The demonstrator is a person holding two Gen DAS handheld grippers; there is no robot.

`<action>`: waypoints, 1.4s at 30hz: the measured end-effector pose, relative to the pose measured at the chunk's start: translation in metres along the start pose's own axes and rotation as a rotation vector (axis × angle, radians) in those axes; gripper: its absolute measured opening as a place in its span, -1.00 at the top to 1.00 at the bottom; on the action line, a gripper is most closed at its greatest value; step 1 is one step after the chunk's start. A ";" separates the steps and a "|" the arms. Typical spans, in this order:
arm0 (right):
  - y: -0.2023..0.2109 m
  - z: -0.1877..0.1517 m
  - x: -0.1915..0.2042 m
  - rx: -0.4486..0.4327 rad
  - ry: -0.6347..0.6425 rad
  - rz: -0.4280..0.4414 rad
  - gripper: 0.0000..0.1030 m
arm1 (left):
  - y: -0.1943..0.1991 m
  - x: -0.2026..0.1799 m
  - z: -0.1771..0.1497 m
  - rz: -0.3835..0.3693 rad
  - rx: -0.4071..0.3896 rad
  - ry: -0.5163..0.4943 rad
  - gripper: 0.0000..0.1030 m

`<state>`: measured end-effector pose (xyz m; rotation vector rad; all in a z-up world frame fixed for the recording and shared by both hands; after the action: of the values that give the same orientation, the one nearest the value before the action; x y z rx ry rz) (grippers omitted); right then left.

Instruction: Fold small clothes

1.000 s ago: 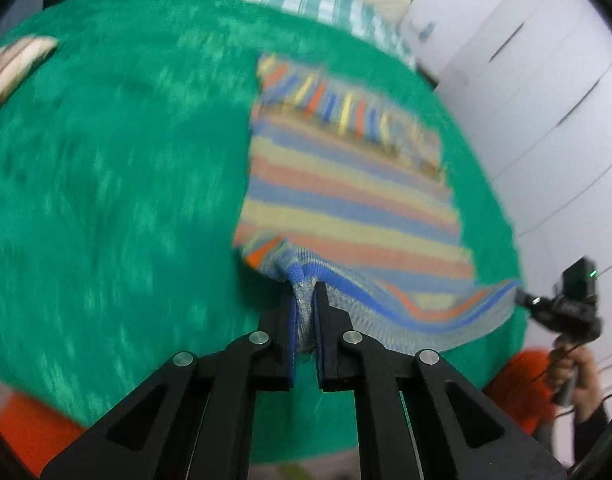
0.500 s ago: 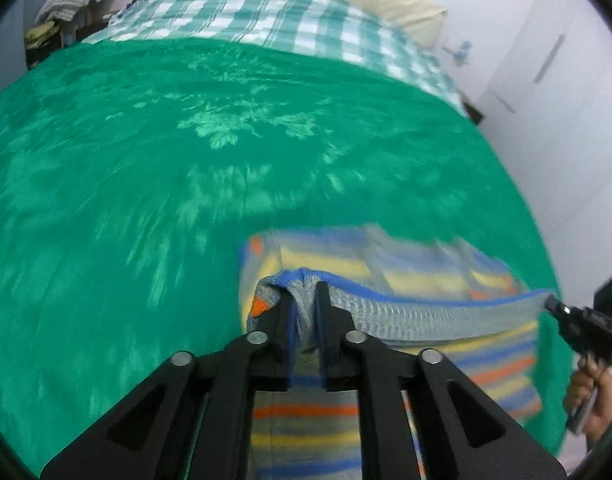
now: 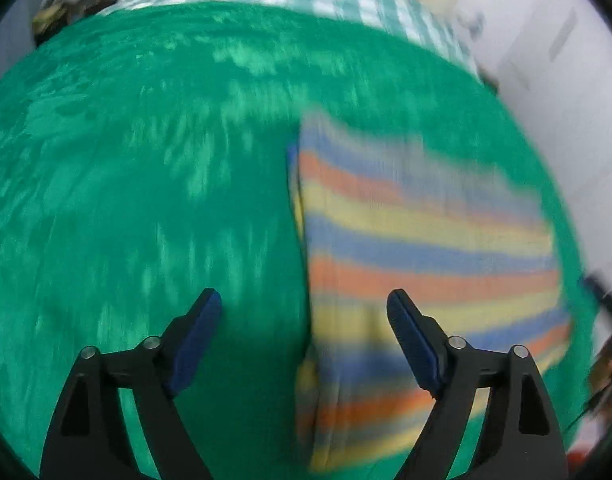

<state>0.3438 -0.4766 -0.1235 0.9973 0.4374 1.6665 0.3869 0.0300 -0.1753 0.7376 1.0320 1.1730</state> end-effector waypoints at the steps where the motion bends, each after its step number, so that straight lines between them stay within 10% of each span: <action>1: 0.000 -0.013 0.019 0.041 0.088 0.027 0.11 | -0.003 -0.003 -0.018 0.051 0.027 -0.043 -0.68; 3: -0.015 -0.043 0.043 0.146 0.190 0.040 -0.22 | -0.002 -0.001 -0.046 0.099 0.053 -0.062 -0.68; 6: -0.032 -0.093 0.043 0.351 0.293 -0.162 -0.10 | 0.033 0.013 -0.077 0.080 0.023 -0.008 -0.68; 16: 0.086 -0.152 0.070 0.115 0.223 -0.245 -0.54 | 0.142 0.008 -0.160 -0.008 -0.157 0.011 -0.87; 31: 0.107 -0.230 0.065 0.093 0.241 -0.400 -0.56 | 0.079 -0.014 -0.235 0.108 -0.099 -0.039 -0.89; 42: 0.086 -0.251 0.062 0.108 0.260 -0.429 -1.00 | 0.070 -0.017 -0.244 0.146 -0.094 -0.088 -0.99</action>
<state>0.0892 -0.3985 -0.1831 0.7010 0.8588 1.3933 0.1339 0.0200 -0.2002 0.7930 0.8556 1.2936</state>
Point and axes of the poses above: each gripper's, at about its wrist camera, not at the fingertips, and y roughly against the way its jaws point, x to its left, z to its top, the point moved 1 cm from there along -y, roughly the way its jaws point, and after that the axes turned 7 degrees about y, right-handed, at the moved point
